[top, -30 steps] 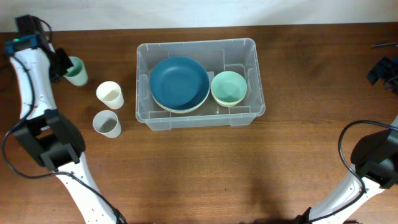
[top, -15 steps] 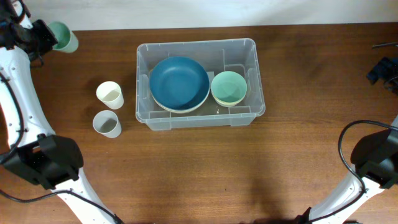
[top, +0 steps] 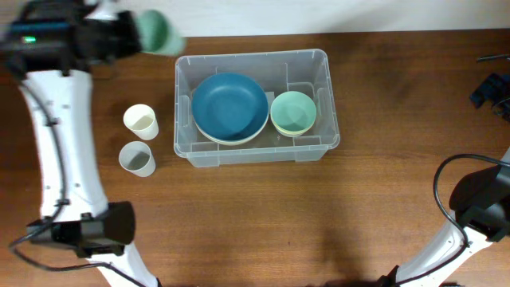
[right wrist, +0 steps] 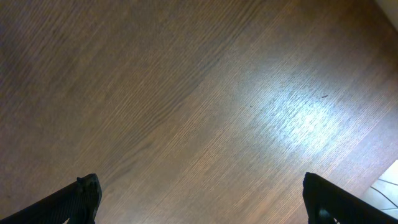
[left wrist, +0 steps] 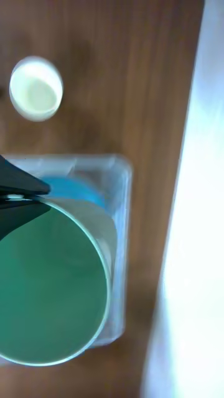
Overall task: Pack container
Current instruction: 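Lift the green cup and carry it right into the bin, then lower the green cup into the bin beside the green bowl, release, then withdraw the left gripper and move it to the cream cup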
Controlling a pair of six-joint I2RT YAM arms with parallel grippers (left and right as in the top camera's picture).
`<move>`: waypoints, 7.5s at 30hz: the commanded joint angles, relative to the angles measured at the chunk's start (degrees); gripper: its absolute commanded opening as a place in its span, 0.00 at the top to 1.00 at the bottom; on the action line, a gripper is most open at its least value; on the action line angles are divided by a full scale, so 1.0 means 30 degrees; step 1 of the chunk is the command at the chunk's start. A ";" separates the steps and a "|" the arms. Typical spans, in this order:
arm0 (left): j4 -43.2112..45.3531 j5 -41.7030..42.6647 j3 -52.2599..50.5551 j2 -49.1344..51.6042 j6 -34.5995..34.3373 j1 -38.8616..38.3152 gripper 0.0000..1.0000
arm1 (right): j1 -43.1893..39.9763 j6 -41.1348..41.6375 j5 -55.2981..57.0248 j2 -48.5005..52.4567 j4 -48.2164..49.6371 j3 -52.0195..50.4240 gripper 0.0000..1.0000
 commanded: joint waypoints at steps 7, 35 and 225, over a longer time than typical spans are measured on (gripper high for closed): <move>-0.1443 -0.0474 -0.1049 0.0153 0.0328 -0.5391 0.99 | 0.0066 0.0219 0.0299 -0.0080 0.0015 -0.0015 0.01; -0.0022 -0.1486 -0.4146 0.4838 0.0313 -0.9209 0.99 | 0.0066 0.0219 0.0306 -0.0080 0.0015 -0.0015 0.01; -0.3745 -0.4830 -0.1829 0.6805 -0.0962 0.3206 0.28 | 0.0066 0.0219 0.0306 -0.0080 0.0015 -0.0015 0.01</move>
